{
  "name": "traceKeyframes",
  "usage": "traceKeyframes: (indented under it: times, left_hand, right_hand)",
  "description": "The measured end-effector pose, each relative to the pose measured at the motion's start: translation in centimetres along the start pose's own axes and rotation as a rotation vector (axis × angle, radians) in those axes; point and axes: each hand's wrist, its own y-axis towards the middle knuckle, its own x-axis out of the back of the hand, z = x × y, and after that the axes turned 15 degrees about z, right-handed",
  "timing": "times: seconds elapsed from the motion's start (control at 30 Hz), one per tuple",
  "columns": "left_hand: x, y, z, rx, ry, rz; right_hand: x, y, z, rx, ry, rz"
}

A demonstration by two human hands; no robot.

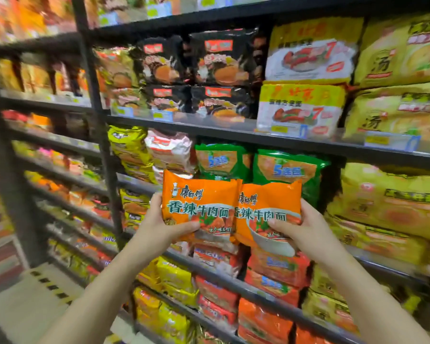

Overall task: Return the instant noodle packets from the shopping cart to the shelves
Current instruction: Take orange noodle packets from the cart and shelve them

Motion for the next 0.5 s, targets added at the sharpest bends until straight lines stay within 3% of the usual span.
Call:
traceKeyframes:
  times: [0.5]
  left_hand:
    - [19.8, 0.8, 6.6, 0.091, 0.069, -0.376]
  right_hand:
    - [-18.1, 22.1, 2.8, 0.175, 0.108, 0.365]
